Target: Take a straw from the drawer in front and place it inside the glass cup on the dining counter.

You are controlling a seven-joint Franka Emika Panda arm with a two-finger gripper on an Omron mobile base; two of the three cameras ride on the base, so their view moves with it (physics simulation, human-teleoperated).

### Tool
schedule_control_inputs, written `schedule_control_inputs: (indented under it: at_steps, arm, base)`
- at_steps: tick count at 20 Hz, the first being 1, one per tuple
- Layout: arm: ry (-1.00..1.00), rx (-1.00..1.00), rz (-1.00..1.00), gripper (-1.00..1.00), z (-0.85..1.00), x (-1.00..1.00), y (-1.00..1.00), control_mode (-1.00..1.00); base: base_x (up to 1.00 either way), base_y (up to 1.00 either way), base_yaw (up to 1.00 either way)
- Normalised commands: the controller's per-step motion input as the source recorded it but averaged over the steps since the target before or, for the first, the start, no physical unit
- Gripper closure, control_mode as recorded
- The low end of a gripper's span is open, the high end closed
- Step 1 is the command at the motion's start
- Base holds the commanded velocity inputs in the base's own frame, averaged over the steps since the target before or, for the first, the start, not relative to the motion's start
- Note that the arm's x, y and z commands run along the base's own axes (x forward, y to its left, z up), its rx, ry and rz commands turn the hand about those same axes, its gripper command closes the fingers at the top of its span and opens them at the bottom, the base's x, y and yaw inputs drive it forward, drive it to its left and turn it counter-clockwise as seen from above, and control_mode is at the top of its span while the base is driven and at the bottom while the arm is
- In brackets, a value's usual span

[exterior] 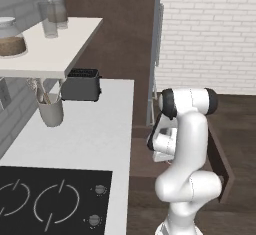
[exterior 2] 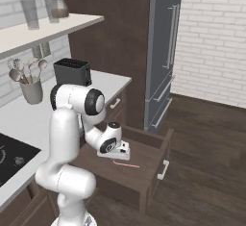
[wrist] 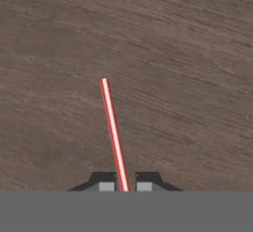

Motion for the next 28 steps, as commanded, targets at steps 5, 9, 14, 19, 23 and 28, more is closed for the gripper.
schedule_control_inputs:
  at_steps: [5, 9, 14, 19, 23, 28]
  arm:
    - [-0.08, 0.01, 0.0, 1.0, 0.45, -0.14, 0.0, -1.0]
    - [-0.25, 0.11, 0.0, 1.0, 1.0, -0.45, 0.0, -1.0]
    - [-0.24, 0.16, 0.0, 1.0, 1.0, -0.43, 0.0, -1.0]
    - [-0.11, 0.12, -0.02, 1.0, 1.0, -0.17, 0.0, -1.0]
    - [0.0, 0.09, -0.03, 1.0, 1.0, 0.0, 0.0, -1.0]
    - [0.09, 0.06, -0.03, 1.0, 1.0, 0.05, 0.0, -1.0]
  base:
    - [0.0, 0.0, 0.0]
    - [0.0, 0.0, 0.0]
    - [0.0, 0.0, 0.0]
    - [0.0, 0.0, 0.0]
    - [0.0, 0.0, 0.0]
    - [0.0, 0.0, 0.0]
